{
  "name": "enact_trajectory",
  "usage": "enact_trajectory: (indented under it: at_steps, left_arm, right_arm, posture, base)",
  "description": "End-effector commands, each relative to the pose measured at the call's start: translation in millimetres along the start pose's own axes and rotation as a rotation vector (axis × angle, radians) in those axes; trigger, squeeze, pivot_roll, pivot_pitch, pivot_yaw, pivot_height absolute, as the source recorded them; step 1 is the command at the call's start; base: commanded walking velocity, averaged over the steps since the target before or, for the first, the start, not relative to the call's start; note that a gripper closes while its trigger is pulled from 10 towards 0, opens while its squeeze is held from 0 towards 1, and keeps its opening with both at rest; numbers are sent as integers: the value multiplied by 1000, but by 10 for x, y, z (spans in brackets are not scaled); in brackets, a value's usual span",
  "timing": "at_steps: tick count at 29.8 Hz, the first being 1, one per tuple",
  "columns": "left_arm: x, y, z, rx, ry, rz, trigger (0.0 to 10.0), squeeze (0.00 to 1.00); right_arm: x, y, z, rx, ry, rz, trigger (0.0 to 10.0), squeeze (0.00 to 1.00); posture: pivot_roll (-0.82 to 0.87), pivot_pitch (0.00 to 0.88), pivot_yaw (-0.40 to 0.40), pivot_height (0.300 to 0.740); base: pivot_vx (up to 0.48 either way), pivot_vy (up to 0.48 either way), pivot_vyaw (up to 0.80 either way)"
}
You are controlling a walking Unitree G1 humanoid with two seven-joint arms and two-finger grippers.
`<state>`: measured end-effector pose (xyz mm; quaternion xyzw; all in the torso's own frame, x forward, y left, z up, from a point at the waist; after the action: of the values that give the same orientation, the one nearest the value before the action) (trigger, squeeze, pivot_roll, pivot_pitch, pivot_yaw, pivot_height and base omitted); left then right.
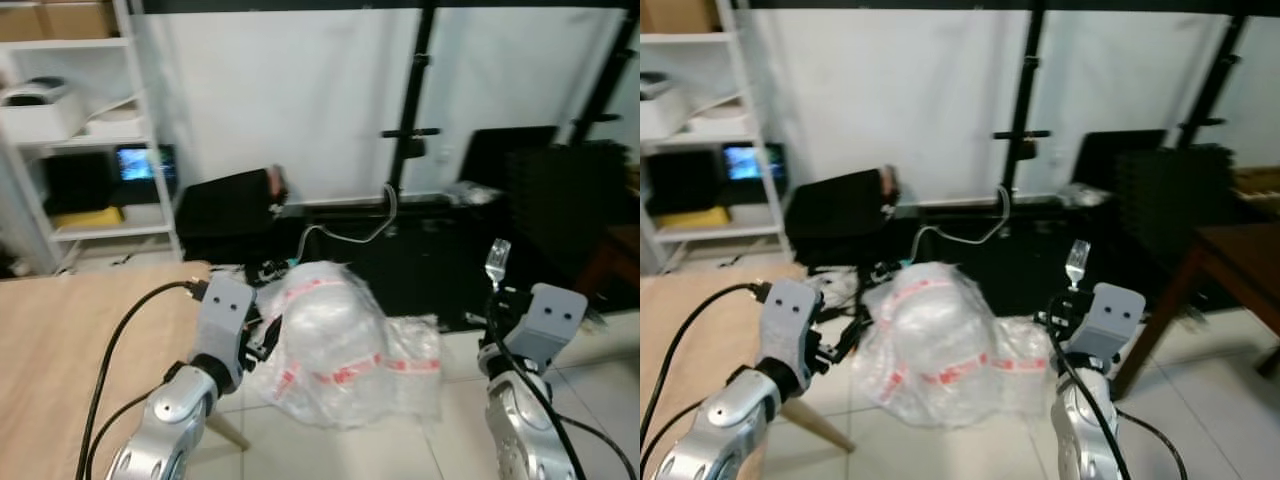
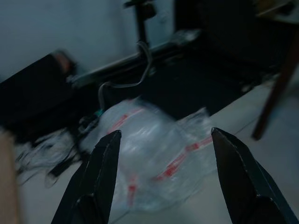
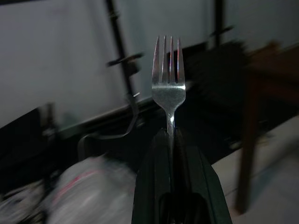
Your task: Setting the table
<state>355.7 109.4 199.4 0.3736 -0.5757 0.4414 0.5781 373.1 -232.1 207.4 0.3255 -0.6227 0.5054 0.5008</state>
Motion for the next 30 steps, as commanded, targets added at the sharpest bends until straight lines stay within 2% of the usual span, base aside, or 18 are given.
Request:
enact_trajectory:
  at_steps: [1, 30]
  left_arm:
    - [-44, 13, -21, 5, -10, -15, 10000, 0]
    - [-75, -26, -32, 4, -6, -20, 10000, 0]
  right_arm:
    - [-44, 25, -15, -2, 3, -14, 10000, 0]
    - [-51, 30, 19, -22, 4, -17, 10000, 0]
  posture:
    - [60, 121, 80, 740]
    - [54, 122, 86, 740]
  base:
    - [0, 0, -763]
    - [0, 0, -775]
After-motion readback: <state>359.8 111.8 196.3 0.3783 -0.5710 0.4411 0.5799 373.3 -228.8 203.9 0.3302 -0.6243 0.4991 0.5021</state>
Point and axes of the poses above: a point about 5 cm out from each wrist's last joint towards the gripper, its own y axis pointing back from the gripper into the wrist, its own x axis along the axis of the wrist's last joint, z = x × y, the point moved 5 cm from there along -y, pointing out of the wrist towards the gripper, and after that the axes turned 13 degrees about y, right-handed, at the moved point
